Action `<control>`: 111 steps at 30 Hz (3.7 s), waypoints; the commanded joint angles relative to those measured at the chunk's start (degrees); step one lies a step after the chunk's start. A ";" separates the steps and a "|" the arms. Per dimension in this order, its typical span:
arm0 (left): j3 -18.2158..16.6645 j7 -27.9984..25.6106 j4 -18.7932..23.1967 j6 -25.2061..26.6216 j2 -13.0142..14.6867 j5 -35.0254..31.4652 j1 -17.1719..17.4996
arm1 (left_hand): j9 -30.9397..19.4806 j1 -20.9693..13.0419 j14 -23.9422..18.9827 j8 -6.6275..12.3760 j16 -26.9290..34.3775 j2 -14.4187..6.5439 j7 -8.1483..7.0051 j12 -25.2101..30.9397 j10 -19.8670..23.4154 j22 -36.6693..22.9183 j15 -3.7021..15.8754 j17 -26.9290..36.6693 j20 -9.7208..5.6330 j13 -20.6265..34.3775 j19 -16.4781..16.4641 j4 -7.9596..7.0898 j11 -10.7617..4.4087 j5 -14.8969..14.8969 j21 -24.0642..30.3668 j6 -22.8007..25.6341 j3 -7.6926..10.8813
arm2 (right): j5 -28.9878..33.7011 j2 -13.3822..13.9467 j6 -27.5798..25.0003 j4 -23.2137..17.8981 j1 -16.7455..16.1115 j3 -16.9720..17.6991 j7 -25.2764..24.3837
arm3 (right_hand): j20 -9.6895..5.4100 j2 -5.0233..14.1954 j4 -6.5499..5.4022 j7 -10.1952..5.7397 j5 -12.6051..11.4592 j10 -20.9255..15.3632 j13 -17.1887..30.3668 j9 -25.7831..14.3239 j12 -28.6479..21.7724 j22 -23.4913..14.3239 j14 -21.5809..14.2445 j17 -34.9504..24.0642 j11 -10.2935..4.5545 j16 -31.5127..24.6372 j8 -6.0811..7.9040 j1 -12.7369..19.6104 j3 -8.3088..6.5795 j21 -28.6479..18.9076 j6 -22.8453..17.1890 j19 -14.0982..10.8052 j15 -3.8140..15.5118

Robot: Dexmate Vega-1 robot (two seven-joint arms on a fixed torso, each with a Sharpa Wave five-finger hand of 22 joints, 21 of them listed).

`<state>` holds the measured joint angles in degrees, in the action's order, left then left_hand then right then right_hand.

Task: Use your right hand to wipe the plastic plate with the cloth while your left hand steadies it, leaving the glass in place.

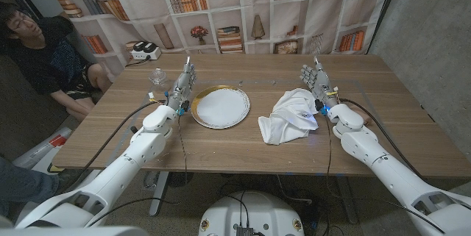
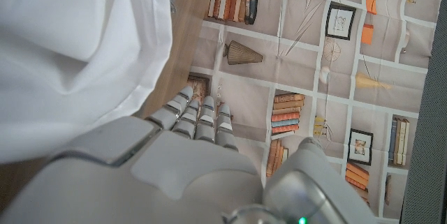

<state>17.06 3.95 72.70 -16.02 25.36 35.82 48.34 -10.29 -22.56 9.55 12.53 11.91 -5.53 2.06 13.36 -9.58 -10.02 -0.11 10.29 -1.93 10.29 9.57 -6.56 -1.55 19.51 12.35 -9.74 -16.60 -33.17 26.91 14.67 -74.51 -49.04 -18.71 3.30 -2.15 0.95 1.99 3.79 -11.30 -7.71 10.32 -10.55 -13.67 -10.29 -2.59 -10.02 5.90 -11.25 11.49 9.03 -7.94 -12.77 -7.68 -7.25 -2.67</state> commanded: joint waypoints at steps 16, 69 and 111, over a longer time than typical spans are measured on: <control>-19.80 13.22 2.05 7.77 -15.46 -19.43 3.33 | -0.22 -1.18 1.41 0.51 0.37 -0.20 0.12 0.68 -2.11 -0.26 -0.11 0.08 -0.90 0.20 1.18 0.29 0.31 0.11 0.18 -4.97 -0.24 | 18.33 -16.76 -4.30 -2.94 -4.45 17.63 9.36 | -0.23 0.31 0.32 -0.22 -0.29 -0.93 0.23 -0.20 -0.14 -0.22 -0.83 -0.28 -0.17 -0.17 0.44 1.06 -0.45 -0.16 -1.19 -0.93 -0.24; -22.51 9.51 12.53 6.07 -15.72 -33.76 7.97 | -0.17 -8.76 -4.86 1.10 -0.08 -2.86 0.65 0.80 5.57 -0.19 0.23 -0.04 -0.18 0.24 -2.45 3.43 0.43 -2.20 -0.05 3.37 2.83 | 26.00 -10.22 1.62 -20.86 -17.24 16.64 5.80 | -0.31 0.12 1.17 -0.69 -0.08 -2.08 0.24 -0.22 0.10 -0.22 -1.98 -0.28 -1.05 0.27 0.58 1.99 -0.30 0.12 -2.94 -2.18 0.56; -17.82 4.41 15.07 6.23 -14.70 -39.56 8.72 | -0.18 -10.35 -4.95 0.22 -0.74 -2.83 0.48 -0.26 5.72 -0.25 0.41 0.02 0.15 0.28 -1.76 4.00 0.08 -3.31 -0.67 4.17 3.18 | 43.70 1.73 -2.61 -35.31 -28.02 15.42 -9.22 | -1.26 0.26 2.91 -1.63 -0.38 -2.68 0.27 -0.22 0.52 -0.14 -3.35 -0.21 -2.15 0.41 0.02 4.55 -0.78 0.19 -2.84 -4.16 2.08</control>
<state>-1.54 9.40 87.12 -9.61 11.43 -3.56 56.50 -10.26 -32.28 4.61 12.86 11.20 -8.47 2.76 13.29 -3.91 -9.99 0.30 10.13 -1.82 10.25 7.81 -2.76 -1.25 16.18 11.84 -5.71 -13.25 4.87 25.87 14.14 -106.30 -74.55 -3.46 -1.89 -2.05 1.09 4.45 2.45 -11.30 -10.47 10.30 -10.52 -13.27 -10.26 -5.95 -10.00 3.96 -11.01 11.65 12.80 -8.46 -12.49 -10.41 -11.23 -0.93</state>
